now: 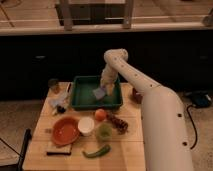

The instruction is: Place sponge in tray

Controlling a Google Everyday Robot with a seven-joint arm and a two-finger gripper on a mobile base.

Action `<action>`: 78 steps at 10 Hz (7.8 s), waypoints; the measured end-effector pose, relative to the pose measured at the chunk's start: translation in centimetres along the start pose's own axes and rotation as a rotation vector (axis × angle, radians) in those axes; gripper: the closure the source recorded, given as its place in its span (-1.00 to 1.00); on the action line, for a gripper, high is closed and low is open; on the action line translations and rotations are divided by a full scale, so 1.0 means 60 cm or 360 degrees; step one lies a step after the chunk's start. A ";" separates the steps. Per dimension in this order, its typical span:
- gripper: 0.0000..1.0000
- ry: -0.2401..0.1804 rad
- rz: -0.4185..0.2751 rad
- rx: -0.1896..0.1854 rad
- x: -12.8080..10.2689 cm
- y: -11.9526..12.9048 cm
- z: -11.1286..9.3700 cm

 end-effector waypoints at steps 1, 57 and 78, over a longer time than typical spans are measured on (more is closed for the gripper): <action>0.97 -0.0001 0.0001 0.0001 0.000 0.000 0.000; 0.97 -0.0087 0.0067 0.0021 0.036 -0.016 0.011; 0.97 -0.0089 0.0081 0.0030 0.050 -0.016 0.011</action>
